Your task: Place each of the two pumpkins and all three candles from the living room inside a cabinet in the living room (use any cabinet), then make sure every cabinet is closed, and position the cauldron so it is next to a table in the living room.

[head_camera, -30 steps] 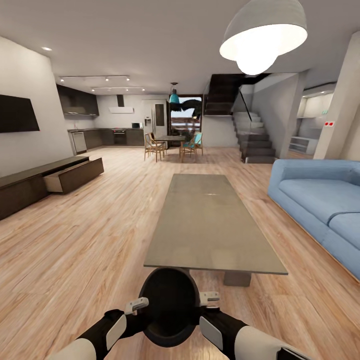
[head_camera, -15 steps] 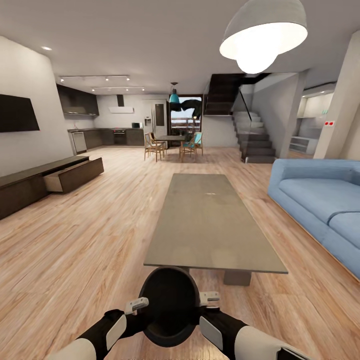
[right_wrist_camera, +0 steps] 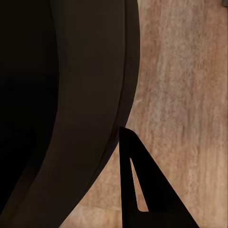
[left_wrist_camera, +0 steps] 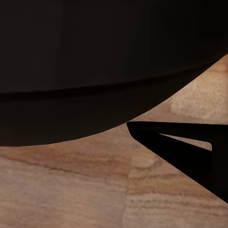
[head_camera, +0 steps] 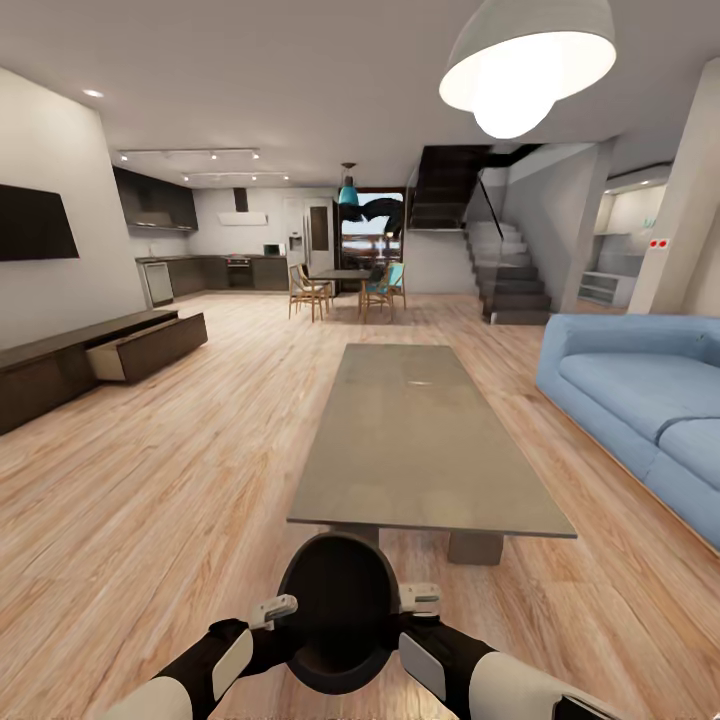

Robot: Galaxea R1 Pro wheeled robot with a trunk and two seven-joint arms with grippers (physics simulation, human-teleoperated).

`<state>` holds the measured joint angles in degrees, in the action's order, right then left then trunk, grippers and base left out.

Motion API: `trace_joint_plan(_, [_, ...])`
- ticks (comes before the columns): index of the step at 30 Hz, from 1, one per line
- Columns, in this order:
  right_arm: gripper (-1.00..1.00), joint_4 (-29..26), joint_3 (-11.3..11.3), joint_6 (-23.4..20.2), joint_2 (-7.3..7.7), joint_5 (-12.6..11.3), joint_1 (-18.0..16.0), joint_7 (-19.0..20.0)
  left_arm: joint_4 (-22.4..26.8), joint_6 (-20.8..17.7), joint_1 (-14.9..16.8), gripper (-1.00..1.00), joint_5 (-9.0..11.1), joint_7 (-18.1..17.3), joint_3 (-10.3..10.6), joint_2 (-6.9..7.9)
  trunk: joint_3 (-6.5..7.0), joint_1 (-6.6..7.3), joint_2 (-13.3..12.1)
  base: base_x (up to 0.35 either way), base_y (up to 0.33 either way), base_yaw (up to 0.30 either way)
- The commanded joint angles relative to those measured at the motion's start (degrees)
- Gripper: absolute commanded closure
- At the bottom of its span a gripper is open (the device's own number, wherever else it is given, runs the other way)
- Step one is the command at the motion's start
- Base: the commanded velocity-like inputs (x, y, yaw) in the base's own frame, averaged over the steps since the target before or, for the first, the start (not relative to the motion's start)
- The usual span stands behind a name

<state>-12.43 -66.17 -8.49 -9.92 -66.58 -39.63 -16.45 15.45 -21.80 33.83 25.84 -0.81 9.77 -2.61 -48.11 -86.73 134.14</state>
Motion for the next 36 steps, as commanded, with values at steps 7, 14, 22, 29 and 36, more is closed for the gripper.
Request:
trace_joint_plan(7, [1.00,-0.32,2.63,1.55,0.08,-1.05,-0.10,3.53,0.19,-0.26,0.01,1.00,4.05,-0.42,-1.07,2.53,-1.31,-1.52,2.86,0.000,0.000,0.000])
trace_joint_plan(14, [1.00,-0.32,2.63,1.55,0.08,-1.03,-0.10,3.53,0.19,-0.26,0.01,1.00,4.05,-0.42,-1.07,2.53,-2.57,-3.06,5.66,0.000,0.000,0.000])
trace_joint_plan(22, [1.00,-0.32,2.63,1.55,0.08,-1.01,-0.10,3.53,0.18,-0.26,0.01,1.00,4.05,-0.42,-1.07,2.53,-4.00,-4.82,8.87,0.000,0.000,0.000])
trace_joint_plan(29, [1.00,-0.32,2.63,1.55,0.08,-1.05,-0.10,3.53,0.19,-0.26,0.01,1.00,4.05,-0.42,-1.07,2.53,-5.53,-5.11,9.19,0.000,0.000,0.000])
trace_joint_plan(36, [1.00,-0.32,2.63,1.55,0.08,-1.03,-0.10,3.53,0.18,-0.26,0.01,1.00,4.05,-0.42,-1.07,2.53,-7.08,-5.29,9.28,0.000,0.000,0.000])
